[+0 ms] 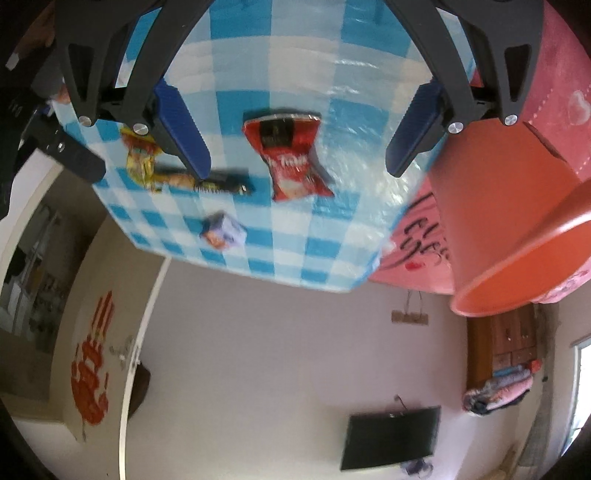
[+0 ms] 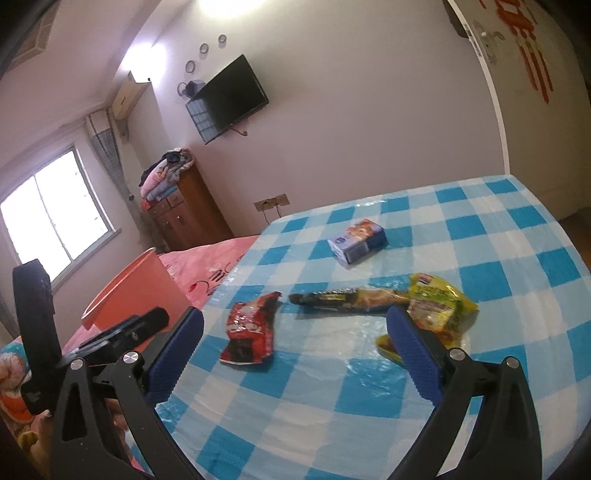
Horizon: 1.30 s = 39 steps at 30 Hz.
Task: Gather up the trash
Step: 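Move both tools from the bucket back over the table, then grasp the purple tissue pack with the left gripper while the right gripper grasps the yellow snack bag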
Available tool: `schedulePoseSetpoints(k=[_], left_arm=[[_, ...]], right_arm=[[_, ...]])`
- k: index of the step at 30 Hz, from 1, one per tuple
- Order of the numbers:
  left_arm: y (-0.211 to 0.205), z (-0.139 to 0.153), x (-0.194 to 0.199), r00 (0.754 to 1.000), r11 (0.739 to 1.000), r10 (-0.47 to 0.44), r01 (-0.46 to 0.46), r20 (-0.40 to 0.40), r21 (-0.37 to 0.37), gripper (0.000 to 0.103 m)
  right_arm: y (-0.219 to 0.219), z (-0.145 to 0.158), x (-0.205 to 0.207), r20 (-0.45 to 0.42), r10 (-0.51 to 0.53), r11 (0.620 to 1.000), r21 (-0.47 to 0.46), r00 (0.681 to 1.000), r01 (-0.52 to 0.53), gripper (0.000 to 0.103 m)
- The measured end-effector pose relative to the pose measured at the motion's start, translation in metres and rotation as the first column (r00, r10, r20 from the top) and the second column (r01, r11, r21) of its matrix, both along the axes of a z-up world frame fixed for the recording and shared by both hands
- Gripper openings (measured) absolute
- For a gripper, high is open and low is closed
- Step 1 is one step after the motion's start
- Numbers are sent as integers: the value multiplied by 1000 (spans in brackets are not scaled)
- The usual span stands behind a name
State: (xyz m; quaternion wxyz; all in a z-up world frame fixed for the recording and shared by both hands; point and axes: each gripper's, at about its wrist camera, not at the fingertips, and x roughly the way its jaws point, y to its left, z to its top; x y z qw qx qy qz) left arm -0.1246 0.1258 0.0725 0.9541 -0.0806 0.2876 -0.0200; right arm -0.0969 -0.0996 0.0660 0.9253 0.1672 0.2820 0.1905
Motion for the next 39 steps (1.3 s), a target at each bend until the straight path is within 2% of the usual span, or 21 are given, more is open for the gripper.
schedulePoseSetpoints(k=[6,10,17,23,29,33,39], left_arm=[[-17,-11,10,998,998,-28,30,-53,47,96],[-24,-18,20,994,999,-34,38,-100,36,96],[-43,-32,34,986,997,-40,51,-165,65,96],[-52,-42,47,975,997,-37,50,-221,55,96],[-64,-35,62,974,993,-58,79,-220,87,96],[-70,-21,80,975,992,-83,100,-206,74,96],[-103,-3,129,963,966,-182,213,-199,148,96]], right_arm=[[-24,-13,2,-45,-53,998,24,998,54,98],[-45,-23,8,-93,-91,994,44,992,95,98],[-78,-41,18,-174,-132,983,105,976,152,98],[-93,-52,27,-225,-128,977,138,966,161,98],[-92,-57,36,-247,-86,977,169,965,130,98],[-87,-57,41,-243,-79,981,152,967,118,98],[-86,-58,48,-246,-69,982,156,967,110,98]])
